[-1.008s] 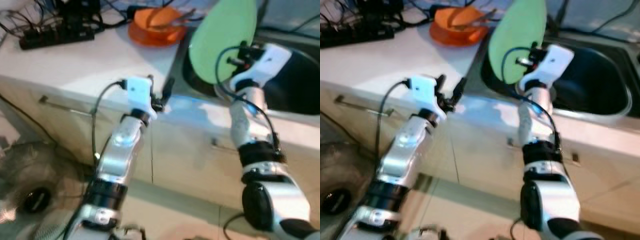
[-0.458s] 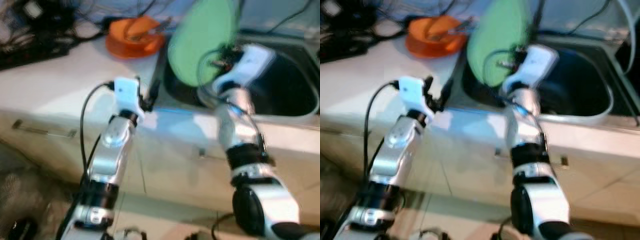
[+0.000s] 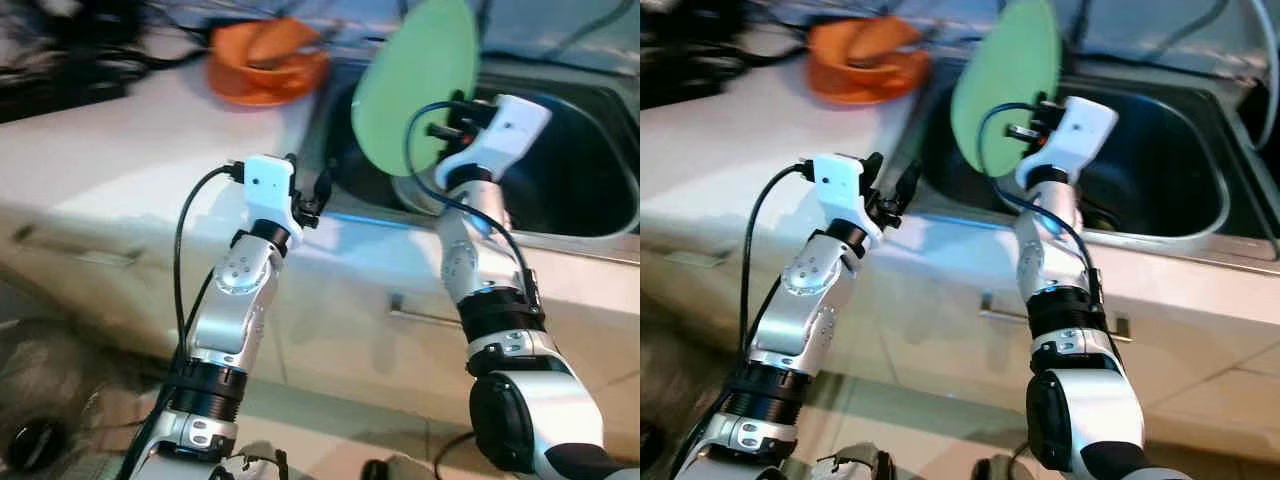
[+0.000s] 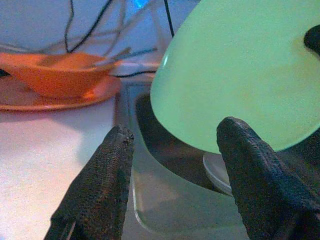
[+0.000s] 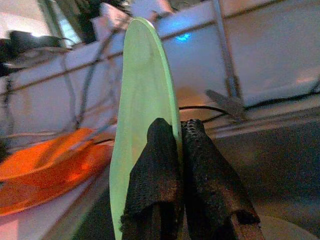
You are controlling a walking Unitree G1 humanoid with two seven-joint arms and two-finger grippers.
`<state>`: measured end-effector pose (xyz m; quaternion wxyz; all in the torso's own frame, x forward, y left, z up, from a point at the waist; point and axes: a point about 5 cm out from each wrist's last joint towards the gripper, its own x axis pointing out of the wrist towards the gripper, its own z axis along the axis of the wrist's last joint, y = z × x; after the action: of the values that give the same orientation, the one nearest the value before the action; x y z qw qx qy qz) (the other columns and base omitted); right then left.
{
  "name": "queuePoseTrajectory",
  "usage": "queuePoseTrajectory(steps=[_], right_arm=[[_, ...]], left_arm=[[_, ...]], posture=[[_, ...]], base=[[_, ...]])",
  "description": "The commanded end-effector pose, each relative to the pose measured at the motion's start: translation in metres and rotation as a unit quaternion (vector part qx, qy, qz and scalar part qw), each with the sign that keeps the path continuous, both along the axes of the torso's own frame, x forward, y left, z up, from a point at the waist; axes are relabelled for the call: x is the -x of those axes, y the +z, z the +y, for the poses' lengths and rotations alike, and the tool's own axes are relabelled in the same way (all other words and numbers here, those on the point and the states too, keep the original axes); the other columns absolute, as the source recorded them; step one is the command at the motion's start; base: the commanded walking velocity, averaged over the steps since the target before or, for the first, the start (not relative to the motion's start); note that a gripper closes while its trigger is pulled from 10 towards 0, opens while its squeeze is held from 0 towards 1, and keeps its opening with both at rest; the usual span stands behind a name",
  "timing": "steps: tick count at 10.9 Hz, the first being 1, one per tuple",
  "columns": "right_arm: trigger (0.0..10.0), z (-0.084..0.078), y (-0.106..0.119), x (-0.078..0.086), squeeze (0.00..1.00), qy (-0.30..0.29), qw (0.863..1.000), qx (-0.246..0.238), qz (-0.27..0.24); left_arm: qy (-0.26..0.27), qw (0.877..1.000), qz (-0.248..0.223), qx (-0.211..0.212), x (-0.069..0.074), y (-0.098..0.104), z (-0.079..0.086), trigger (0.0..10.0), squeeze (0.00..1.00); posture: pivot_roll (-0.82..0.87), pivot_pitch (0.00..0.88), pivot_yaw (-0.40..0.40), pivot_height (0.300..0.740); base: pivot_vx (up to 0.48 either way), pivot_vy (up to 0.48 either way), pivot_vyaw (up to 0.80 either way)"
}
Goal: Kitchen organization
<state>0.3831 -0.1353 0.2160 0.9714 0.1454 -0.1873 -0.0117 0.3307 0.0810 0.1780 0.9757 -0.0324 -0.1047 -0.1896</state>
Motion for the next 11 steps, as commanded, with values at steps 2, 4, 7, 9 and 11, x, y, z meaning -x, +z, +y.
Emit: queuePoseTrajectory(steps=[2,4,7,9,11], right_arm=[[10.0,-0.007,0.012,-0.002,0.00,-0.023,1.000,0.019,-0.010],[10.0,-0.006,0.008,-0.005,0.00,-0.029,0.999,0.041,0.007],[10.0,-0.004,0.005,-0.010,0.00,-0.042,0.994,0.095,0.027],[10.0,-0.007,-0.002,-0.019,0.00,-0.053,0.989,0.119,0.071],[10.0,-0.010,-0.006,-0.026,0.00,-0.063,0.984,0.117,0.122]], left_arm=[[-0.005,1.000,0.002,0.000,0.001,0.000,-0.001,10.0,0.00],[-0.006,1.000,0.004,-0.004,0.002,0.000,0.000,10.0,0.00],[-0.008,1.000,0.007,-0.012,0.003,-0.003,0.000,10.0,0.00],[-0.010,1.000,0.008,-0.018,0.005,-0.004,-0.001,10.0,0.00],[-0.013,1.000,0.011,-0.019,0.006,-0.004,-0.002,10.0,0.00]], posture=[[0.12,0.090,0.007,0.740],[0.13,0.089,0.005,0.740],[0.14,0.084,0.005,0.740],[0.14,0.077,0.002,0.740],[0.16,0.070,0.000,0.740]], base=[[0.000,0.000,0.00],[0.000,0.000,0.00],[0.000,0.000,0.00],[0.000,0.000,0.00],[0.000,0.000,0.00]])
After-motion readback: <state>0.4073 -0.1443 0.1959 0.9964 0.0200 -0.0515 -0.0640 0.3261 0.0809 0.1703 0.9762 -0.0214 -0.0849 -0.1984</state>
